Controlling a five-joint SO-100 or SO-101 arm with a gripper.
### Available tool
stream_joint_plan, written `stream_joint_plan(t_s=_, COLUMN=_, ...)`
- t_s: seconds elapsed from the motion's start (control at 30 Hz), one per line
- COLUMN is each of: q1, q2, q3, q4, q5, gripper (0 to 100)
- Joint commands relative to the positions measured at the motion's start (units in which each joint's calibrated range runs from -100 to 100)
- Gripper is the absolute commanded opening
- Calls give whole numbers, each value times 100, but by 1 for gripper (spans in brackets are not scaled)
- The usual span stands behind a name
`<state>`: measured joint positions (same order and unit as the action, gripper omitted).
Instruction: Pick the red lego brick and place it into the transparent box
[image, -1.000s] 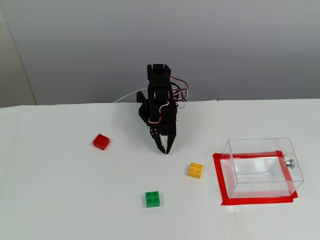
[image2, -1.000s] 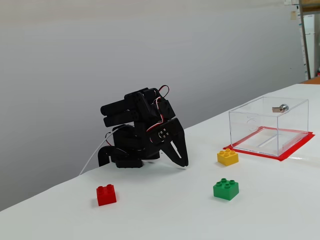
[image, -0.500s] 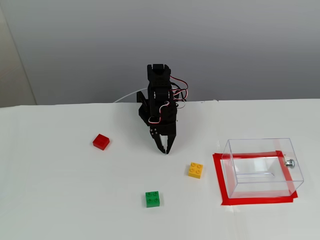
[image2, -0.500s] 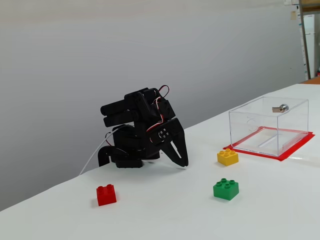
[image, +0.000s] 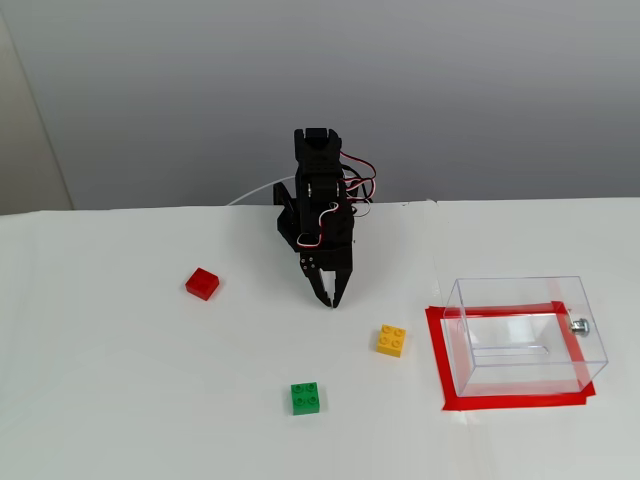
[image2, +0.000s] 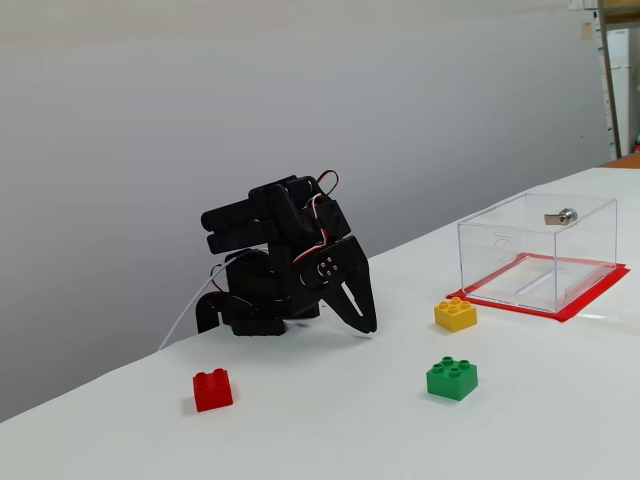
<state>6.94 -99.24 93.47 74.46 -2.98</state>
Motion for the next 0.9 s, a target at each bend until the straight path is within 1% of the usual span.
stream_joint_plan(t_s=0.0, q1=-33, q2=-51, q3=-133, q4=12, q5=11, gripper=1)
stream_joint_plan(t_s=0.2, q1=-33, q2=-42, q3=-133, q4=-5, q5=1, gripper=1)
stream_joint_plan(t_s=0.37, q1=160, q2=-25, q3=-152, q4=4, q5=-26, gripper=1)
stream_joint_plan(t_s=0.7, q1=1712, q2=26, q3=-341, q4=-14, q5=-36, gripper=1)
stream_joint_plan(t_s=0.87, q1=2267, q2=620, q3=-848, q4=-31, q5=-36, gripper=1)
